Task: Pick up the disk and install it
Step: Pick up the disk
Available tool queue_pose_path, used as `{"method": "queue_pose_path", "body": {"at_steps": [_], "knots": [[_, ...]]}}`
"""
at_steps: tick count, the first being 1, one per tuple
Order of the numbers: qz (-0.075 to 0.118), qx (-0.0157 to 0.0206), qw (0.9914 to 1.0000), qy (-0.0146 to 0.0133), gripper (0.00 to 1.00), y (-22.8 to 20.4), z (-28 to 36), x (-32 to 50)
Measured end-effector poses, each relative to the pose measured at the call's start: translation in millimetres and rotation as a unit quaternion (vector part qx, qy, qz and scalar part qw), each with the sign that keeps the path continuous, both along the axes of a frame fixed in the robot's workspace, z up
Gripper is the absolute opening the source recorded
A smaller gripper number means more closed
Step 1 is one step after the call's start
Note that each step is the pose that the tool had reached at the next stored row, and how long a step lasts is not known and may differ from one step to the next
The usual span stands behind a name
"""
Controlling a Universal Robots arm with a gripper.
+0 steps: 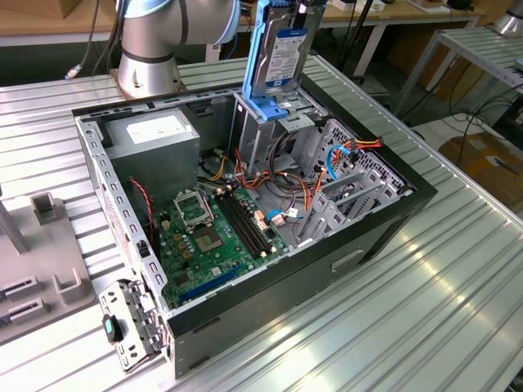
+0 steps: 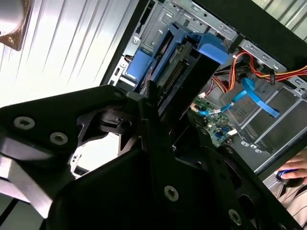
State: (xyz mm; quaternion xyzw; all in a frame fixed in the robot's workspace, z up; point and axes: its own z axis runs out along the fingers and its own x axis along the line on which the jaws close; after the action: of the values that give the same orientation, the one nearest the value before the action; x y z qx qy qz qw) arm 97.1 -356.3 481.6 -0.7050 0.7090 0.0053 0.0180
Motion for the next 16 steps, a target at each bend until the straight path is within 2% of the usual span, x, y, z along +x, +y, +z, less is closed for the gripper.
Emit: {"method": "queue_pose_path", "body": {"at_steps": [4, 5, 13, 16], "knots": [[0.0, -0.0001, 1.0, 0.0, 0.35, -12.5, 0.0, 0.3], [0.0, 0.0, 1.0, 0.0, 0.35, -13.9, -0.1, 0.3], [0.0, -0.0001, 1.0, 0.0, 0.35, -14.6, 0.0, 0.3], [0.0, -0.0001, 1.0, 0.0, 0.35, -16.7, 0.0, 0.3]]}}
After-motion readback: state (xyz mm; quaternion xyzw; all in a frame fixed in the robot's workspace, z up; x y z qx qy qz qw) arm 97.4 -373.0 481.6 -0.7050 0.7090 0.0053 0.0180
